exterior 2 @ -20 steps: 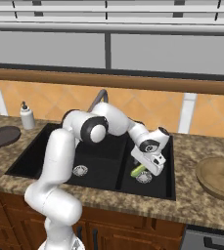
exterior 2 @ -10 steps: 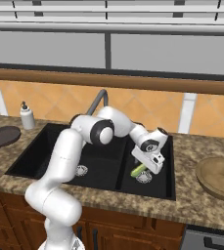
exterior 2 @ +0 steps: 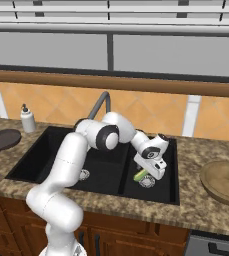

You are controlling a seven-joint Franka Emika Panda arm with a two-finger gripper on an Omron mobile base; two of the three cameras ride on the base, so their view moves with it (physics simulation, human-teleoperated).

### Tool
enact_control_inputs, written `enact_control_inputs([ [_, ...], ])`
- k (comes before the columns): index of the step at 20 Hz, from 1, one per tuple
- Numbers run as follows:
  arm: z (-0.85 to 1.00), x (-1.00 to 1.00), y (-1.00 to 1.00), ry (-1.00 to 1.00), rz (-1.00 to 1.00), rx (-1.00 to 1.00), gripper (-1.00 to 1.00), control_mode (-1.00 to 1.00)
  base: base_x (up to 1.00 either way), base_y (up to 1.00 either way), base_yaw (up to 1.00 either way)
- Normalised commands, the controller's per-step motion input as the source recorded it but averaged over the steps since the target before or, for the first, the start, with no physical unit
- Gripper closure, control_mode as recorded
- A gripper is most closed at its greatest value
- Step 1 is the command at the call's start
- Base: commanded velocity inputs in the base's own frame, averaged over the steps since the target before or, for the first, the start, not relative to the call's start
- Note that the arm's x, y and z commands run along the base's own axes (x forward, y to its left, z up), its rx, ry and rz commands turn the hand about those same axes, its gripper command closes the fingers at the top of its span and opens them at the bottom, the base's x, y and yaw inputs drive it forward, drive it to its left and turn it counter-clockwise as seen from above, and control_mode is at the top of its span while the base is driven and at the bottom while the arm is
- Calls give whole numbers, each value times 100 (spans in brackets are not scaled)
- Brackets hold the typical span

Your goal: Pick the corn from the sink and place it in the bowl. Then pick the bowl and place it in the microwave. Then close the microwave door and press the start button.

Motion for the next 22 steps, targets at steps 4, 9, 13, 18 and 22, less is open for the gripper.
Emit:
enact_control_inputs([
  [4,-39,14,0,2,1,0,100,-100,0,0,0],
  [9,-15,-1,12,4,0,0,100,-100,0,0,0],
  [13,0,-38,32,-5,0,0,100,-100,0,0,0],
  [18,52,-97,11,-14,-9,0,100,-100,0,0,0],
  [22,93,-92,-1,-3,-12,0,100,-100,0,0,0],
])
